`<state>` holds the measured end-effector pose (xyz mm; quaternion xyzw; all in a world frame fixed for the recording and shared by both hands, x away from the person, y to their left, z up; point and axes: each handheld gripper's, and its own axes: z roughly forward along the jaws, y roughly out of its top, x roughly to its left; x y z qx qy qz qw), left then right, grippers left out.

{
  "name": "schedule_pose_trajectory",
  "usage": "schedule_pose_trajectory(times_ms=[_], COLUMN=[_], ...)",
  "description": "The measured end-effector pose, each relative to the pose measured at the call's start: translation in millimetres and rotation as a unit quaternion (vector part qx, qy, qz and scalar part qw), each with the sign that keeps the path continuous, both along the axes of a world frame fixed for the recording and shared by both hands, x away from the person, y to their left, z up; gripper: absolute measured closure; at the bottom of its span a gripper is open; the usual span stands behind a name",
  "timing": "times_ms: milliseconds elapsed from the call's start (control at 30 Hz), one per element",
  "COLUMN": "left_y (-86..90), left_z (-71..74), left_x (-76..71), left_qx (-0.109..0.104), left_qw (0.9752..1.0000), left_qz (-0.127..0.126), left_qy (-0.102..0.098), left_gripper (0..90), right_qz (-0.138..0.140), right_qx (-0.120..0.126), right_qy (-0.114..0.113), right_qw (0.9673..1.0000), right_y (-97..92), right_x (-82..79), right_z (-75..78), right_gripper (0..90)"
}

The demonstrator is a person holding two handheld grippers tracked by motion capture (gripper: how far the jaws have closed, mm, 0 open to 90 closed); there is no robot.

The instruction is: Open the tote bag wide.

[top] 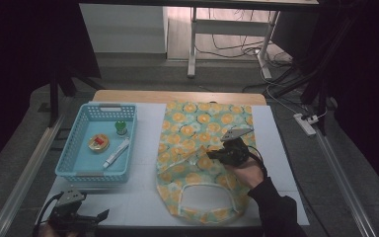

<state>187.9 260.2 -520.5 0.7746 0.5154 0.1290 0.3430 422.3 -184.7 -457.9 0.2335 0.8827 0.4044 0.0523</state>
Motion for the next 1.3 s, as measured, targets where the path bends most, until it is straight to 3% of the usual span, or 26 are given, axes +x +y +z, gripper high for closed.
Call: schedule_pose_trajectory(times_ms=[167, 400, 667, 1133, 1300], left_y=[0.1, 1.5, 2.4, 3.8, 4.1], left_z=[0.1, 0.1, 0.2, 0.0, -0.1], left_x=[-0.1, -0.5, -0.5, 0.0, 0.2], left_qx=[-0.001, -0.006, -0.011, -0.018, -0.019], left_qw=[1.0, 1.0, 0.9999, 0.9998, 0.9998], left_qz=[0.001, 0.003, 0.003, 0.001, 0.001], left_qy=[0.0, -0.002, -0.001, 0.001, 0.002], left_gripper=[0.0, 0.0, 0.0, 0.0, 0.0], right_qz=[-0.006, -0.008, -0.014, -0.016, -0.019], right_qx=[0.029, 0.05, 0.063, 0.073, 0.076], right_qy=[0.003, 0.0, -0.009, -0.052, -0.057], right_qw=[0.9996, 0.9987, 0.9979, 0.9959, 0.9953], right_y=[-1.7, 0.5, 3.0, 12.4, 13.7], right_x=[6.1, 12.3, 18.4, 22.6, 25.3], right_z=[15.8, 28.6, 41.5, 80.0, 88.2], right_gripper=[89.9, 89.9, 89.9, 90.0, 89.9])
